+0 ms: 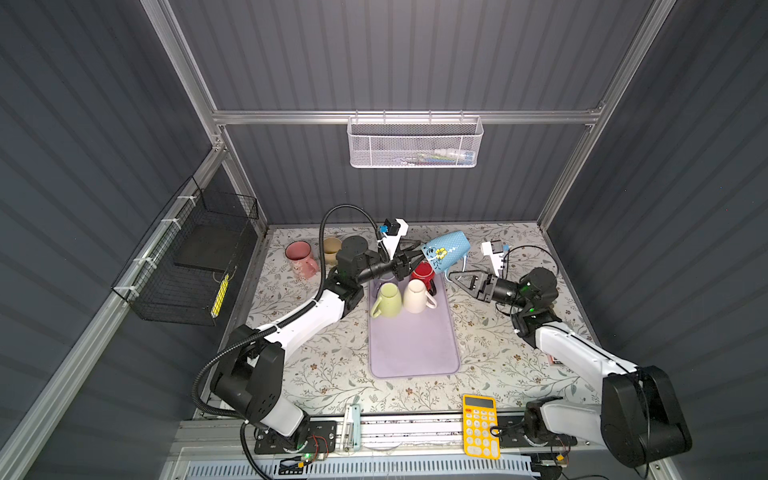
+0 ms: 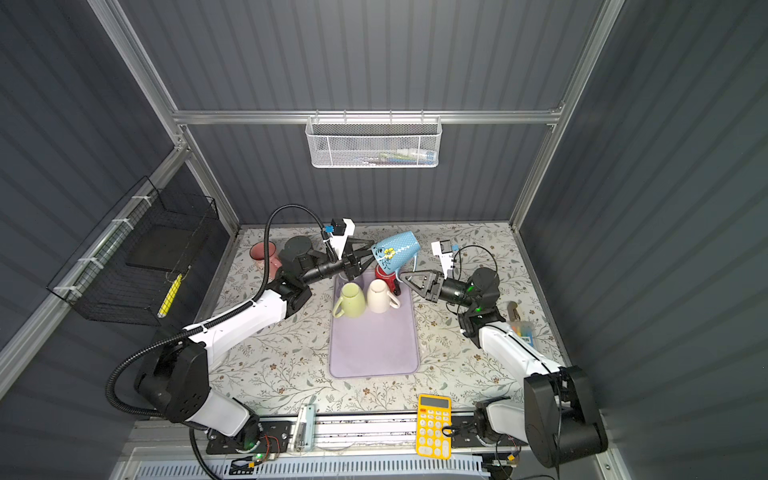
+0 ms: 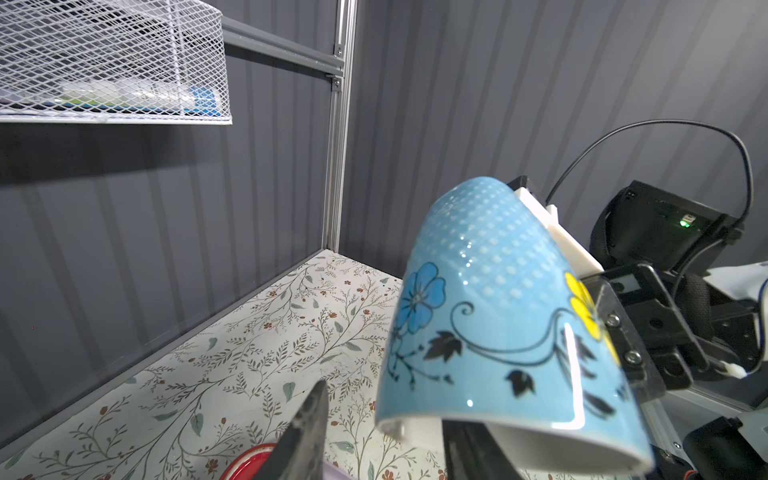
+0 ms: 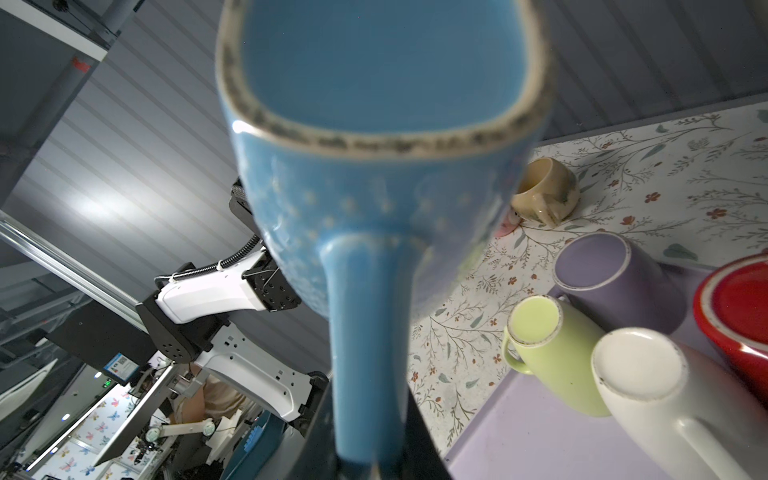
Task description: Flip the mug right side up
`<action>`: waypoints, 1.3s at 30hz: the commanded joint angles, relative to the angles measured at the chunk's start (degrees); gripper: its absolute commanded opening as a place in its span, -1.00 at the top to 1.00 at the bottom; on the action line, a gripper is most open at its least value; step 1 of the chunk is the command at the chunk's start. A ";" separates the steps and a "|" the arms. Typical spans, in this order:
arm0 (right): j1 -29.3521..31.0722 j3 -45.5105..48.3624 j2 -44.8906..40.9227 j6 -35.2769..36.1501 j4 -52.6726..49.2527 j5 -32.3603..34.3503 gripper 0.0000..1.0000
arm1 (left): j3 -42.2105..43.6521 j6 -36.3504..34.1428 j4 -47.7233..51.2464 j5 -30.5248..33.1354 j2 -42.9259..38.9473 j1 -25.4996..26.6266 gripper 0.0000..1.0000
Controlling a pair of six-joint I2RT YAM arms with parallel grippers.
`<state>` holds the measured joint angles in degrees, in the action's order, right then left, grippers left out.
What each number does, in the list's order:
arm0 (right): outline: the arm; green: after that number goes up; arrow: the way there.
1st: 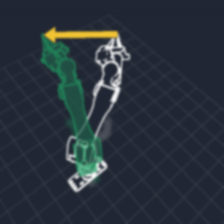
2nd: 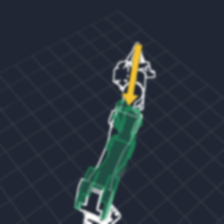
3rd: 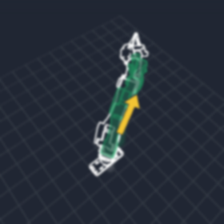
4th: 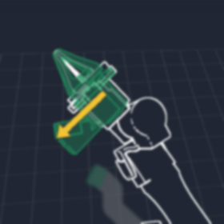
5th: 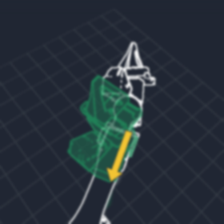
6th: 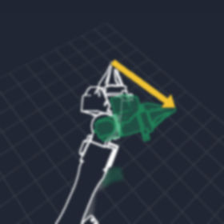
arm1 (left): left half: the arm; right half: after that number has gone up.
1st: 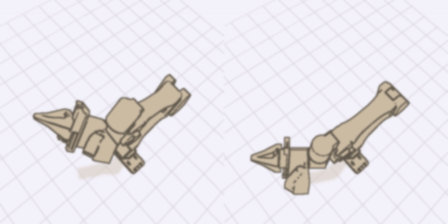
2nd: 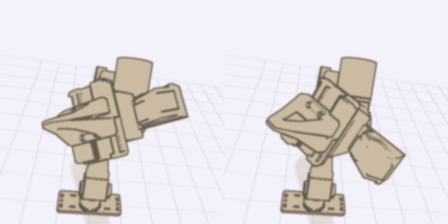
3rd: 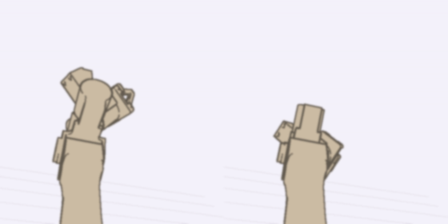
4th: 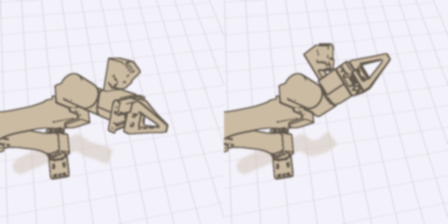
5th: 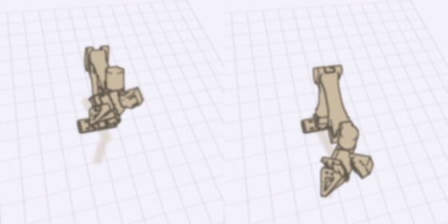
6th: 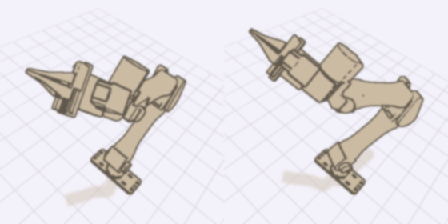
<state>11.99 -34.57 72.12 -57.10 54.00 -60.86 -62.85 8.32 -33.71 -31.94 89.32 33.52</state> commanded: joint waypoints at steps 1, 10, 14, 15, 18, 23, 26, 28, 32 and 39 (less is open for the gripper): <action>-0.26 -1.92 0.02 -2.86 9.15 -1.18 0.92 | -2.27 0.96 -2.70 -1.82 1.07 0.58 0.13; -0.26 -1.89 1.38 -5.69 12.60 -1.58 0.92 | -3.59 2.55 -6.76 -2.75 3.30 0.92 0.24; -0.24 -1.96 2.59 -7.64 15.36 -1.81 0.93 | -3.93 3.84 -9.10 -3.29 4.40 1.02 0.29; -0.29 -2.00 2.80 -7.89 15.67 -1.81 0.93 | -3.99 4.07 -9.55 -3.48 4.61 1.02 0.29; -0.22 -2.13 3.51 -8.98 17.38 -1.88 0.93 | -4.30 4.43 -10.18 -3.90 4.97 1.20 0.32; -0.30 -2.52 5.04 -11.35 20.71 -2.00 0.93 | -4.30 4.60 -10.75 -3.84 5.10 1.29 0.33; -0.30 -2.64 5.82 -12.15 21.89 -2.25 0.94 | -4.65 4.69 -10.85 -4.00 5.33 1.37 0.33; -0.30 -2.65 5.92 -12.48 22.24 -2.37 0.94 | -4.98 4.84 -11.01 -4.07 5.67 1.37 0.34; -0.32 -2.62 5.86 -12.60 22.24 -2.62 0.94 | -5.47 5.45 -11.71 -4.53 6.54 1.55 0.48; -0.29 -2.12 5.85 -12.24 21.70 -2.87 0.93 | -5.72 6.37 -13.12 -4.95 7.19 1.62 0.79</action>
<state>11.70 -34.85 78.43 -70.43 71.75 -63.22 -66.61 13.06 -44.01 -34.54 96.49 34.41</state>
